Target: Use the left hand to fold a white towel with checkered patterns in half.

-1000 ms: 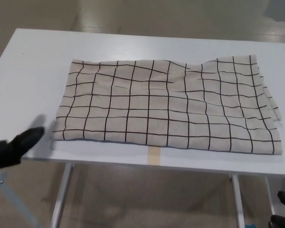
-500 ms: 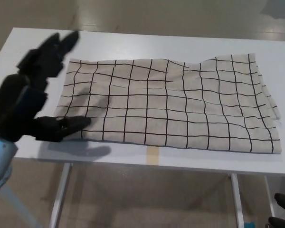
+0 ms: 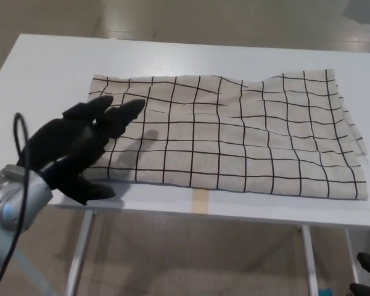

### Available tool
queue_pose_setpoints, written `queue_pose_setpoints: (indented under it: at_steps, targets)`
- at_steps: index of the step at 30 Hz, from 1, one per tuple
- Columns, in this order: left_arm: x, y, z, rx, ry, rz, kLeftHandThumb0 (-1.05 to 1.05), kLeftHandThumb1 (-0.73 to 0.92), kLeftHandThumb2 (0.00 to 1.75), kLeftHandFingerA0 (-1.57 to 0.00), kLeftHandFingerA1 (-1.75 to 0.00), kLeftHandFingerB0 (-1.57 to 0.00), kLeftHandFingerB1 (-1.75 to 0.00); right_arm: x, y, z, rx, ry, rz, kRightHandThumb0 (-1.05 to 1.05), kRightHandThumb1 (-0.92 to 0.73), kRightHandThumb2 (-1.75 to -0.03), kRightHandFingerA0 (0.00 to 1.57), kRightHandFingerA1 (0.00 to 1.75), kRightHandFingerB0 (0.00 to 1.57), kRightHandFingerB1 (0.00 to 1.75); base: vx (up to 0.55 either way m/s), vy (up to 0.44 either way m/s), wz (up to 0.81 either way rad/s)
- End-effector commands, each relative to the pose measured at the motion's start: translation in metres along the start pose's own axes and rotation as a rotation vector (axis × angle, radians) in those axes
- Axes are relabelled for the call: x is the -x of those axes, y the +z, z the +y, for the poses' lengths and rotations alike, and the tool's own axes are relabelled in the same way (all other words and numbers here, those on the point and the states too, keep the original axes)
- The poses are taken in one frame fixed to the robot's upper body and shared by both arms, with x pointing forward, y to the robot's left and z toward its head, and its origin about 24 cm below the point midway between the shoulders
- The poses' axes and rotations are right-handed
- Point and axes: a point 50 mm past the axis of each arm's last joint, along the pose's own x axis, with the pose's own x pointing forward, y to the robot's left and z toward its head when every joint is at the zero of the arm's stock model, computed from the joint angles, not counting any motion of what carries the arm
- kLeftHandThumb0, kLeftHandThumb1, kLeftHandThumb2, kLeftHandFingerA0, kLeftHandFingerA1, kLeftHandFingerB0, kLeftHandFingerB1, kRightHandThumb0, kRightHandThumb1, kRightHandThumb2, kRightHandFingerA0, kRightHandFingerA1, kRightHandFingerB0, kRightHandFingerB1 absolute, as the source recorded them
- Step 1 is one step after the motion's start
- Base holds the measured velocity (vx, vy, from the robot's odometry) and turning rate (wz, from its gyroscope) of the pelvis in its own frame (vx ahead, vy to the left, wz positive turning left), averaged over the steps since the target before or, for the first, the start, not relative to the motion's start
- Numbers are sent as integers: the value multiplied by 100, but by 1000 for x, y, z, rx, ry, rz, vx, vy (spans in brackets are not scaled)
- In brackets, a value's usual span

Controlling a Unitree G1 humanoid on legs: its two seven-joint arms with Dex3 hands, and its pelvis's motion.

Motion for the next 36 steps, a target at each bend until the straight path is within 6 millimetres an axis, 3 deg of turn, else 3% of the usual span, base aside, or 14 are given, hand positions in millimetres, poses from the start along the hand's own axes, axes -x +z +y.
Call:
queue_pose_setpoints:
  at_steps: [1, 2, 11, 23, 30, 31, 32, 33, 36]
  targets:
    - [-12, -3, -9, -49, -97, 85, -15, 46, 54, 0, 0, 0, -4, 5, -1, 1, -3, 4, -3, -37, -58, -58, 50, 65, 43, 50, 0, 0, 0]
    - [-13, -2, -10, -50, -101, 88, -16, 43, 60, 0, 0, 0, -2, 5, -1, 1, 0, 5, -3, -37, -58, -58, 50, 65, 43, 50, 0, 0, 0]
    - [-34, -3, -17, -126, -74, 132, -28, 44, 60, 0, 0, 0, -4, 6, 1, 2, 38, 10, -23, -38, -59, -58, 49, 66, 43, 50, 0, 0, 0]
    - [-40, -2, -29, -142, -49, 117, -32, 48, 54, 0, 0, 0, -9, 6, -1, 1, 59, -1, -32, -38, -58, -58, 51, 64, 44, 49, 0, 0, 0]
    - [-43, -5, -39, -159, -77, 132, -31, 44, 59, 0, 0, 0, -8, 9, -3, 0, 45, -3, -14, -38, -58, -58, 51, 64, 44, 50, 0, 0, 0]
    - [-43, -7, -45, -186, -92, 138, -40, 28, 65, 0, -9, 0, -19, 9, -4, 0, 46, 0, -15, -38, -58, -58, 51, 64, 45, 50, 0, 0, 0]
    - [-44, -8, -47, -197, -97, 139, -40, 28, 65, 0, -9, 0, -19, 9, -4, 0, 46, 1, -16, -38, -58, -58, 51, 64, 45, 50, 0, 0, 0]
    - [-43, -8, -52, -209, -97, 134, -36, 44, 61, 0, -7, 0, -13, 9, -4, 0, 47, 1, -14, -38, -58, -58, 51, 64, 45, 50, 0, 0, 0]
    - [-44, -8, -67, -351, -130, 109, -46, 31, 70, 0, -37, -2, -39, 9, -4, 0, 41, 1, -13, -37, -58, -57, 51, 65, 45, 50, 0, 0, 0]
